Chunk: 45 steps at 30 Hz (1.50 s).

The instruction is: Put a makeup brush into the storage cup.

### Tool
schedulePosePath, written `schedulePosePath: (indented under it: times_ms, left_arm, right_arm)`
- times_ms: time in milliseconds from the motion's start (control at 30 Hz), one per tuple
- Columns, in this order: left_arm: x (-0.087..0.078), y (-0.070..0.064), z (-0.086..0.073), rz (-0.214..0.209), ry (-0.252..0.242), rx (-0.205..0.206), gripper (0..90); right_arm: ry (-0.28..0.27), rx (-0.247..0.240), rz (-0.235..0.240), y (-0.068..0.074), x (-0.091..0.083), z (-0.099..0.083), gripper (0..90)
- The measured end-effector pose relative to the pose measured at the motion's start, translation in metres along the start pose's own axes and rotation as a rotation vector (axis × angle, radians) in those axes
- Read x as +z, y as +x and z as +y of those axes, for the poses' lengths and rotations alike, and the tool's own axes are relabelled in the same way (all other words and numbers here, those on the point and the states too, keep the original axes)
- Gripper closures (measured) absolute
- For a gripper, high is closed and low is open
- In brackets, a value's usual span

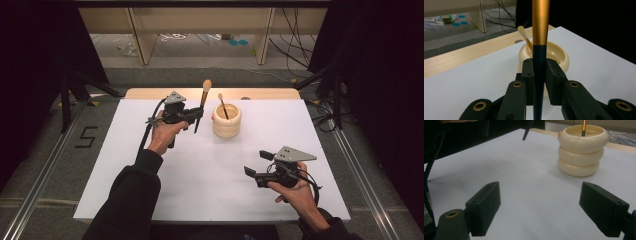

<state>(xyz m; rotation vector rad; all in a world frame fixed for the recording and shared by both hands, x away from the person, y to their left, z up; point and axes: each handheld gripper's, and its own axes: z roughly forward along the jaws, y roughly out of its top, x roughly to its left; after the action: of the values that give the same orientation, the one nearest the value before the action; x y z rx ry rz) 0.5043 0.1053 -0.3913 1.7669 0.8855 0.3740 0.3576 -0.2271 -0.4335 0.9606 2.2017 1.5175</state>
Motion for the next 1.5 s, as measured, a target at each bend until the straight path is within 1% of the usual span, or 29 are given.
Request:
schedulePosePath:
  times_ms: [33,67,100,200,300,367,400,433,467,500,567,633,700,767,800,867,967,1067,1100,1133,1167,1200,1233,1300,1333,1367,1400,1433,1500]
  left_arm:
    - [0.001,0.000,0.001,0.001,-0.009,0.006,78.3]
    - [0.002,-0.001,0.001,0.002,-0.018,0.005,78.3]
    - [0.003,-0.002,0.002,0.002,-0.026,-0.005,78.3]
    - [0.006,-0.003,0.003,-0.007,-0.050,-0.005,78.3]
    - [0.009,-0.005,0.004,-0.005,-0.062,-0.011,78.3]
    - [0.011,-0.005,0.004,-0.010,-0.064,-0.006,78.3]
    - [0.012,-0.006,0.004,-0.008,-0.069,-0.018,78.3]
    - [0.013,-0.006,0.004,-0.004,-0.074,-0.020,78.3]
    - [0.014,-0.006,0.004,-0.008,-0.075,-0.019,78.3]
    - [0.015,-0.006,0.004,-0.008,-0.083,-0.033,78.3]
    - [0.016,-0.005,0.005,-0.005,-0.095,-0.033,78.3]
    - [0.018,-0.005,0.006,-0.005,-0.100,-0.053,78.3]
    - [0.020,-0.006,0.007,-0.003,-0.102,-0.048,78.3]
    - [0.023,-0.007,0.009,-0.009,-0.106,-0.048,78.3]
    - [0.024,-0.008,0.010,-0.010,-0.104,-0.044,78.3]
    - [0.027,-0.010,0.013,-0.010,-0.111,-0.043,78.3]
    - [0.030,-0.011,0.017,-0.017,-0.126,-0.055,78.3]
    - [0.034,-0.012,0.021,-0.008,-0.134,-0.053,78.3]
    - [0.035,-0.013,0.022,-0.013,-0.143,-0.067,78.3]
    - [0.036,-0.014,0.023,-0.015,-0.143,-0.068,78.3]
    - [0.037,-0.015,0.024,-0.013,-0.144,-0.059,78.3]
    - [0.038,-0.016,0.025,-0.015,-0.147,-0.057,78.3]
    - [0.039,-0.018,0.025,-0.017,-0.149,-0.067,78.3]
    - [0.040,-0.019,0.027,-0.015,-0.153,-0.053,78.3]
    - [0.041,-0.019,0.027,-0.015,-0.154,-0.057,78.2]
    - [0.042,-0.019,0.027,-0.014,-0.152,-0.063,78.3]
    - [0.043,-0.019,0.027,-0.013,-0.152,-0.059,78.2]
    - [0.044,-0.019,0.028,-0.007,-0.154,-0.059,78.3]
    - [0.046,-0.019,0.029,-0.010,-0.161,-0.067,78.3]
  right_arm:
    - [0.000,0.000,0.000,0.000,0.000,0.000,17.9]
    - [0.000,0.000,0.000,0.000,0.000,0.000,17.9]
    - [0.000,0.000,0.000,0.000,0.000,0.000,17.9]
    - [-0.001,-0.001,0.001,0.000,0.000,0.000,17.9]
    - [0.000,0.000,0.001,0.000,0.000,0.000,17.9]
    - [0.000,0.000,0.001,0.000,0.000,0.000,17.9]
    - [0.006,0.006,0.004,0.000,-0.001,0.000,17.9]
    - [-0.003,-0.009,-0.004,-0.001,0.000,0.000,17.9]
    - [-0.004,-0.012,-0.006,-0.001,0.000,0.000,17.9]
    - [-0.003,-0.013,-0.006,-0.001,0.000,0.000,17.9]
    - [-0.003,-0.013,-0.005,-0.001,0.000,0.000,17.9]
    - [-0.003,-0.013,-0.006,-0.001,0.000,0.000,17.9]
    - [-0.012,-0.025,-0.010,-0.002,0.001,0.000,17.9]
    - [-0.011,-0.023,-0.009,-0.002,0.001,0.000,17.9]
    - [0.003,-0.025,-0.012,-0.002,0.000,0.000,17.9]
    - [0.005,-0.025,-0.012,-0.002,0.000,0.000,17.9]
    - [0.005,-0.025,-0.011,-0.002,-0.001,0.000,17.9]
    - [0.004,-0.019,-0.010,-0.001,-0.001,0.000,17.9]
    - [0.008,-0.015,-0.009,-0.001,-0.001,0.000,17.9]
    - [0.006,-0.022,-0.011,-0.002,-0.001,0.000,17.9]
    - [0.002,-0.029,-0.012,-0.002,0.000,0.000,17.9]
    - [0.005,-0.026,-0.010,-0.002,-0.001,0.000,17.9]
    - [0.005,-0.027,-0.010,-0.002,-0.001,0.000,17.9]
    - [0.007,-0.028,-0.009,-0.002,-0.001,0.000,17.9]
    - [0.014,-0.025,-0.008,-0.002,-0.001,0.000,17.9]
    - [0.012,-0.023,-0.007,-0.001,-0.001,0.000,17.9]
    - [-0.003,-0.019,-0.001,-0.001,0.001,0.000,17.9]
    - [-0.005,-0.020,0.000,-0.001,0.001,0.000,17.9]
    - [0.001,-0.008,0.003,0.000,0.001,0.000,17.9]
